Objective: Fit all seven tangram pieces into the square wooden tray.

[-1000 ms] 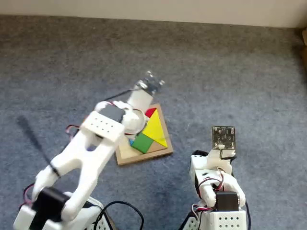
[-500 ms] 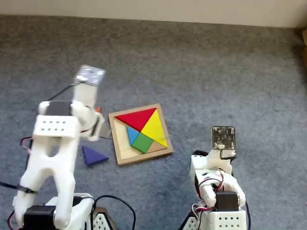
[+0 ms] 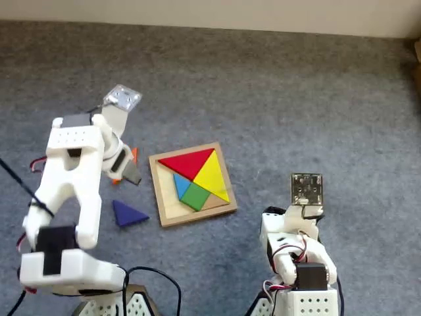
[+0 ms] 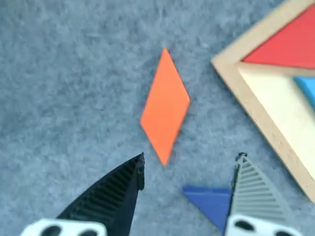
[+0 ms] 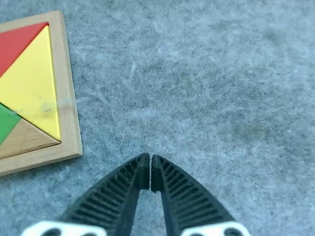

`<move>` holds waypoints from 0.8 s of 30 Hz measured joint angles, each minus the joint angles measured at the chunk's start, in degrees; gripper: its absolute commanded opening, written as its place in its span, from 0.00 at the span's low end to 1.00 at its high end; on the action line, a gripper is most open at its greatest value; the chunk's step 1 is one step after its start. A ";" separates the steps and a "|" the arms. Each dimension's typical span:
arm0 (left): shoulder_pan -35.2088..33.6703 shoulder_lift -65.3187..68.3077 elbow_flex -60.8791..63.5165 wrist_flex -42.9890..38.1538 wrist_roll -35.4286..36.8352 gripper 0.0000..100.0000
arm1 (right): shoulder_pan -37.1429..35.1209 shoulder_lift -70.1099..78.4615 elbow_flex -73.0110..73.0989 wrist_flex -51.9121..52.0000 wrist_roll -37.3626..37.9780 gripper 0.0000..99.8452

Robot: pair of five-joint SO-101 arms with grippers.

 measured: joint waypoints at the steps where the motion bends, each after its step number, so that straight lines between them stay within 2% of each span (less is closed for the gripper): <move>1: -0.09 1.58 -1.76 0.00 0.00 0.29 | 0.00 0.00 0.00 0.00 0.00 0.03; 8: 0.18 9.58 -9.58 0.00 -2.46 0.29 | 0.00 0.00 0.00 0.00 0.00 0.03; 16: 0.18 10.90 -10.02 0.00 -3.43 0.29 | 0.00 0.00 0.00 0.00 0.00 0.03; 24: 0.18 11.43 -10.20 -1.32 -8.09 0.29 | 0.00 0.00 0.00 0.00 0.00 0.03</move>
